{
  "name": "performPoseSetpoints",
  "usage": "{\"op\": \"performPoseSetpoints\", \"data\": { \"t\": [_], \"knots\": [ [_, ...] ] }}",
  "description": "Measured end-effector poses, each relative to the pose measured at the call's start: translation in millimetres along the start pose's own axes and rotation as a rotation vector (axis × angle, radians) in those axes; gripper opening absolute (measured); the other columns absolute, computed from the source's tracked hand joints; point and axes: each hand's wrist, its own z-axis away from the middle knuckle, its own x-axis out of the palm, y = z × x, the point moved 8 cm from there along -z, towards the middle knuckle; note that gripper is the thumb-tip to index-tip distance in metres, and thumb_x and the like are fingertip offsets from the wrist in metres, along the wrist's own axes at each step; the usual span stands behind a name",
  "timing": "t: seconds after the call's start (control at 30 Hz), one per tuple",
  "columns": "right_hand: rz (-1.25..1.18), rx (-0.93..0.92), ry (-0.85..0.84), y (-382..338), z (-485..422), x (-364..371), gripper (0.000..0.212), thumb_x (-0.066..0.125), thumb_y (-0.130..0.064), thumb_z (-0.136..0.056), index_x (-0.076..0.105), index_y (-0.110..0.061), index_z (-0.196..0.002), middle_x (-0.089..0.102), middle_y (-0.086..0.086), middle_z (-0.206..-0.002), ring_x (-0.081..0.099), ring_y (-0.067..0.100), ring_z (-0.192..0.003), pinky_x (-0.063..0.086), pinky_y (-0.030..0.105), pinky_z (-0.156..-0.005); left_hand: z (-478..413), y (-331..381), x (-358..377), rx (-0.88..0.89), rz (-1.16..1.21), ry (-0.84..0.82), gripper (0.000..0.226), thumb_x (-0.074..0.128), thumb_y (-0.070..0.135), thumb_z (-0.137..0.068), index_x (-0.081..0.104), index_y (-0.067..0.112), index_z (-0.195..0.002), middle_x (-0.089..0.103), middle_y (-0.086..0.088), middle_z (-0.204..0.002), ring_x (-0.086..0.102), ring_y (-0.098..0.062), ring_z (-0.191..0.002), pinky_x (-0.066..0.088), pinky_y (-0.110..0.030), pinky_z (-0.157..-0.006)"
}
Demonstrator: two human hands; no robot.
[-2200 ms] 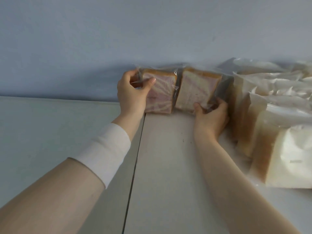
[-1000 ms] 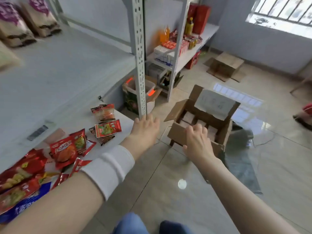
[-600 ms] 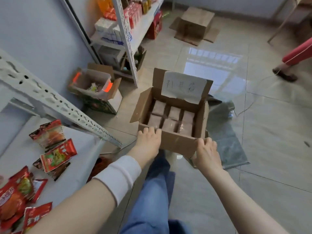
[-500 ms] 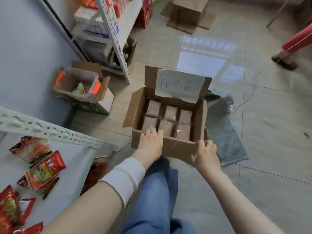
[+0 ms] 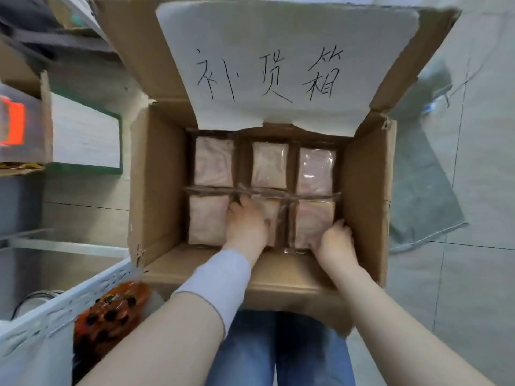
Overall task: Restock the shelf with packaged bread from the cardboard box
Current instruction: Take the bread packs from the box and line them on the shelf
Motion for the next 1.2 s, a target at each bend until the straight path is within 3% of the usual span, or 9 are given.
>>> {"op": "performPoseSetpoints", "data": {
  "t": [0.07, 0.23, 0.33, 0.43, 0.6, 0.7, 0.9, 1.03, 1.2],
  "knots": [
    [-0.028, 0.085, -0.002, 1.7, -21.1, 14.6, 0.071, 0.047, -0.019, -0.096, 0.003, 0.006, -0.145, 0.026, 0.022, -0.145, 0.033, 0.034, -0.132, 0.027, 0.038, -0.109, -20.9, 1.1, 9.6, -0.057, 0.039, 0.035, 0.076, 0.058, 0.029, -0.088, 0.011, 0.000, -0.141, 0.035, -0.023, -0.136, 0.040, -0.034, -0.124, 0.036, -0.036, -0.099],
    [-0.144, 0.175, 0.119, 8.3, -21.7, 11.5, 0.035, 0.039, -0.006, -0.095, 0.033, -0.006, -0.129, 0.045, 0.023, -0.130, 0.044, 0.039, -0.122, 0.036, 0.045, -0.100, -26.1, 1.0, 3.4, -0.073, 0.161, 0.167, 0.077, 0.066, 0.025, -0.081, 0.019, 0.008, -0.139, 0.043, -0.020, -0.132, 0.044, -0.035, -0.120, 0.038, -0.039, -0.097],
    [-0.195, 0.073, 0.138, 9.9, -5.8, 1.5, 0.036, 0.052, -0.007, -0.089, 0.037, -0.008, -0.122, 0.057, 0.019, -0.116, 0.054, 0.038, -0.110, 0.044, 0.045, -0.093, -19.3, -0.5, -9.1, -0.010, 0.294, 0.205, 0.082, 0.072, 0.023, -0.075, 0.020, 0.012, -0.138, 0.047, -0.017, -0.130, 0.045, -0.033, -0.119, 0.040, -0.040, -0.097],
    [-0.263, 0.038, 0.073, 10.6, 0.1, -0.9, 0.055, 0.069, -0.016, -0.079, 0.042, -0.004, -0.126, 0.058, 0.017, -0.121, 0.054, 0.034, -0.114, 0.044, 0.041, -0.095, -16.8, -9.9, -11.1, -0.029, 0.453, 0.147, 0.090, 0.078, 0.025, -0.069, 0.019, 0.019, -0.137, 0.051, -0.012, -0.130, 0.049, -0.030, -0.119, 0.042, -0.042, -0.099],
    [-0.344, 0.014, 0.022, 9.8, 5.8, -0.3, 0.038, 0.071, -0.020, -0.077, 0.056, -0.011, -0.110, 0.060, 0.008, -0.106, 0.056, 0.030, -0.105, 0.045, 0.035, -0.086, -8.8, -17.5, -5.5, 0.025, 0.589, 0.056, 0.057, 0.084, 0.021, -0.062, 0.049, 0.012, -0.107, 0.056, -0.001, -0.099, 0.053, -0.016, -0.090, 0.032, -0.009, -0.066],
    [-0.438, -0.020, 0.125, 14.8, 21.7, -21.7, 0.026, 0.072, -0.021, -0.077, 0.054, -0.015, -0.096, 0.057, -0.001, -0.090, 0.056, 0.022, -0.089, 0.040, 0.030, -0.074, 13.5, -17.2, -15.8, 0.099, 0.688, 0.085, 0.043, 0.083, 0.015, -0.064, 0.051, 0.014, -0.092, 0.052, 0.001, -0.086, 0.048, -0.012, -0.076, 0.034, -0.005, -0.059],
    [-0.564, -0.226, 0.283, 26.8, 116.1, -87.5, 0.042, 0.078, -0.026, -0.072, 0.061, -0.012, -0.108, 0.063, 0.001, -0.095, 0.058, 0.015, -0.087, 0.044, 0.027, -0.079, 137.0, -52.6, -103.6, 0.132, 1.011, 0.411, 0.042, 0.082, 0.021, -0.065, 0.051, 0.024, -0.094, 0.059, 0.013, -0.088, 0.055, -0.001, -0.081, 0.042, -0.002, -0.066],
    [-0.712, -0.411, 0.180, 26.9, 197.3, -106.9, 0.035, 0.080, -0.022, -0.070, 0.067, -0.009, -0.100, 0.071, 0.004, -0.092, 0.065, 0.016, -0.084, 0.051, 0.027, -0.075, 251.4, -98.7, -158.0, 0.176, 1.143, 0.580, 0.044, 0.081, 0.029, -0.064, 0.054, 0.031, -0.099, 0.063, 0.013, -0.098, 0.059, 0.001, -0.091, 0.049, -0.009, -0.068],
    [-0.710, -0.686, -0.090, -3.2, 337.6, -96.0, 0.020, 0.075, -0.025, -0.074, 0.070, -0.022, -0.093, 0.074, -0.006, -0.082, 0.071, 0.008, -0.074, 0.055, 0.016, -0.058, 411.9, -187.3, -196.6, 0.215, 1.298, 0.840, 0.031, 0.076, 0.015, -0.071, 0.060, 0.026, -0.095, 0.063, 0.016, -0.091, 0.059, 0.017, -0.079, 0.046, -0.002, -0.066]
  ]
}}
